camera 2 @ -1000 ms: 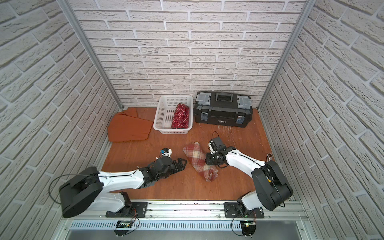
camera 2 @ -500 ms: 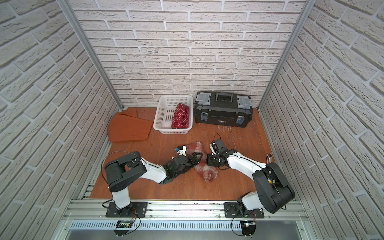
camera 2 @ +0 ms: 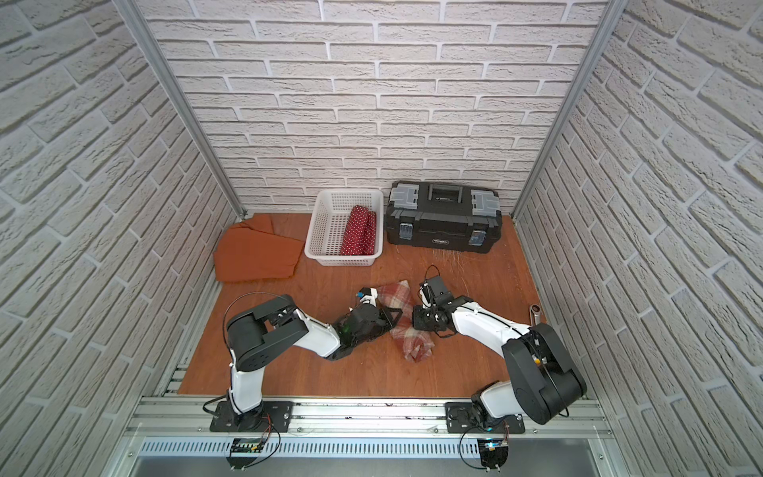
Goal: Roll up the skirts
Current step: Pick up the skirt from the center of the board.
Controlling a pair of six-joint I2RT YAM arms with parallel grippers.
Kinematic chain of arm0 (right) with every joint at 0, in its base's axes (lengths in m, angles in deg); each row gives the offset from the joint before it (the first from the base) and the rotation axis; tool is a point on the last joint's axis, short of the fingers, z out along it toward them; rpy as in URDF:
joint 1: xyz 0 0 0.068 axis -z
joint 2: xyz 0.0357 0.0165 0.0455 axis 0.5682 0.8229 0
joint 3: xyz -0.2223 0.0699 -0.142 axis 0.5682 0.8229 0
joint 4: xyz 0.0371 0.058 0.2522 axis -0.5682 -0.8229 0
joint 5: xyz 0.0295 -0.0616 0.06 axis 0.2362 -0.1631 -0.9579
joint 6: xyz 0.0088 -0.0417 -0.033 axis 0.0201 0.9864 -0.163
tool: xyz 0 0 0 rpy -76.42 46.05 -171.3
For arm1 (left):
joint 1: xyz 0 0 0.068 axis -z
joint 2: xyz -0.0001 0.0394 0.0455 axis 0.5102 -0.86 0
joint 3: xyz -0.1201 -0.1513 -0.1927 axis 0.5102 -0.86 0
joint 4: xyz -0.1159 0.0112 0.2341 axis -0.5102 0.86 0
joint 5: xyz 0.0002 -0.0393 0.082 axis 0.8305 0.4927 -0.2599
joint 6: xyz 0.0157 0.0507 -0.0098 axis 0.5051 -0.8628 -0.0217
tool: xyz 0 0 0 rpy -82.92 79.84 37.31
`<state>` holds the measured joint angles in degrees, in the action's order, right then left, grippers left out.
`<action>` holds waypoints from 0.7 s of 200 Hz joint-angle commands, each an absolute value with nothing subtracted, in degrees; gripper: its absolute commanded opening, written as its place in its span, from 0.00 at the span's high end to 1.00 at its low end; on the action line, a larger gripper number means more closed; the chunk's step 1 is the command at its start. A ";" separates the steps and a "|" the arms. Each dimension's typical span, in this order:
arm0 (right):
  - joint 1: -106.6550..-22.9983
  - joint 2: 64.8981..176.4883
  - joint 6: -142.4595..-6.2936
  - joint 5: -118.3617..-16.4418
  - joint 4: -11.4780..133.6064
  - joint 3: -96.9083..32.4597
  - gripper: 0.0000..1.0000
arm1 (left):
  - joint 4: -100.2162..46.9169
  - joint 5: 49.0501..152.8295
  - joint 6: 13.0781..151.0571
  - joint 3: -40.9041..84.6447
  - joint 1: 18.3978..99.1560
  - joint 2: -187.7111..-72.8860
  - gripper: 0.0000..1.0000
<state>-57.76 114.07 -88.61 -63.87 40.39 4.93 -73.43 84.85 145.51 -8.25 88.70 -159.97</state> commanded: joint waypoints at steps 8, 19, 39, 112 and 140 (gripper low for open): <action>-58.40 115.94 -89.17 -65.40 39.41 5.01 0.72 | -77.65 96.48 143.93 -5.81 88.93 -162.52 1.00; -58.35 115.67 -88.75 -66.07 39.07 4.72 0.70 | -77.11 96.86 142.48 -6.27 88.29 -161.82 1.00; -58.40 112.30 -88.14 -66.25 37.87 4.59 0.56 | -74.15 98.11 138.74 -7.52 85.14 -159.88 1.00; -57.68 96.16 -84.86 -55.98 27.25 1.45 0.37 | -82.10 115.40 135.83 -6.16 75.13 -162.49 1.00; -55.66 95.63 -84.43 -54.21 26.40 0.91 0.37 | -78.34 117.33 134.14 -3.31 75.65 -158.67 1.00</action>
